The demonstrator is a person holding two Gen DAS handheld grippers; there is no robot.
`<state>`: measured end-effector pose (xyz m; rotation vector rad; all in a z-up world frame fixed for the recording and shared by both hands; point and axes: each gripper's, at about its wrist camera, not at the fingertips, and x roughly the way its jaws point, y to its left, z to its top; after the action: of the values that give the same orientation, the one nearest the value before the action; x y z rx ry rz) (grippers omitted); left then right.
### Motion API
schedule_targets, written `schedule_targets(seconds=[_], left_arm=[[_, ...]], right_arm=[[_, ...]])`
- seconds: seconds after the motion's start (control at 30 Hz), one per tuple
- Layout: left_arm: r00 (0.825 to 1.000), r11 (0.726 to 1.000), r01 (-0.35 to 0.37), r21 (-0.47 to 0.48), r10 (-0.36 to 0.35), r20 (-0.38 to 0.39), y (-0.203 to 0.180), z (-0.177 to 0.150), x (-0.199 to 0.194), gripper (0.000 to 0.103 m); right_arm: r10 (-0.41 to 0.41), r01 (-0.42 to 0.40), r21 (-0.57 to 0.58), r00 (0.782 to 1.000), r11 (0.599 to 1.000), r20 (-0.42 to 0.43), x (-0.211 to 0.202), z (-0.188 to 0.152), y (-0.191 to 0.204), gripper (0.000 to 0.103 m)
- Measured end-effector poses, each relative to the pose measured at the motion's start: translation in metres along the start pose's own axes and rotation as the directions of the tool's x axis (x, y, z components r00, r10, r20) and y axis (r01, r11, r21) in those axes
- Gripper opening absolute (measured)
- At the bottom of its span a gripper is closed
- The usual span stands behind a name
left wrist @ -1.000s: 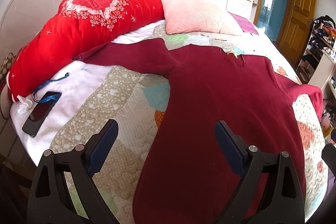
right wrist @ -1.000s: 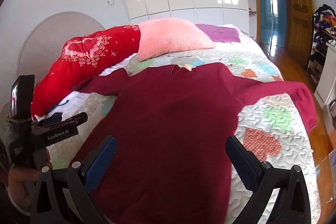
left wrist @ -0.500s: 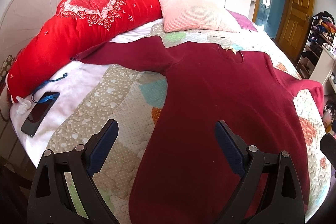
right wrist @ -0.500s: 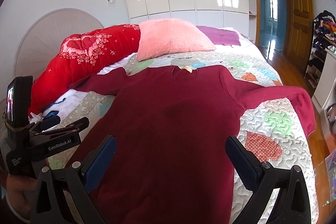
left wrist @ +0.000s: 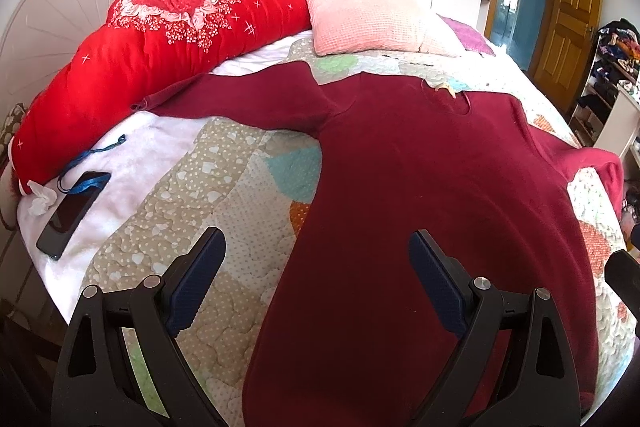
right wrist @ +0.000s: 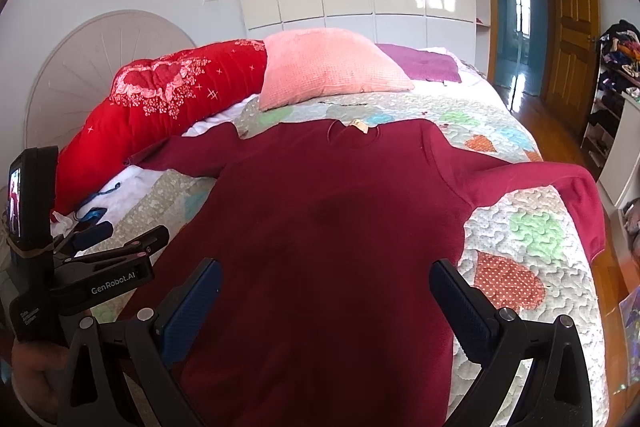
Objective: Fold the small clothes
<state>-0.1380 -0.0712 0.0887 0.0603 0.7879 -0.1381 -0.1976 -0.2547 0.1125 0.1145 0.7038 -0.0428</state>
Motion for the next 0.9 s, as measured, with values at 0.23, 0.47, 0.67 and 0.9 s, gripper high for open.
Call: schedule_targets(seconds=[0.23, 0.47, 0.67, 0.9], left_arm=[[1.000, 1.000, -0.003, -0.007, 0.002, -0.022, 0.000, -0.001, 0.012, 0.093], [0.999, 1.000, -0.006, -0.003, 0.006, -0.041, -0.001, -0.002, 0.021, 0.093], [0.999, 1.000, -0.005, 0.007, 0.006, -0.038, -0.004, 0.001, 0.023, 0.093], [0.999, 1.000, -0.007, -0.001, 0.007, -0.051, -0.002, 0.002, 0.029, 0.093]], right_arm=[[0.002, -0.002, -0.001, 1.000, 1.000, -0.025, 0.015, -0.002, 0.001, 0.103], [-0.002, 0.002, -0.006, 0.999, 1.000, -0.043, 0.027, -0.002, 0.000, 0.103], [-0.016, 0.016, -0.009, 0.998, 1.000, -0.055, 0.035, -0.001, -0.002, 0.103], [-0.025, 0.026, 0.014, 0.998, 1.000, -0.064, 0.042, 0.001, -0.007, 0.103]])
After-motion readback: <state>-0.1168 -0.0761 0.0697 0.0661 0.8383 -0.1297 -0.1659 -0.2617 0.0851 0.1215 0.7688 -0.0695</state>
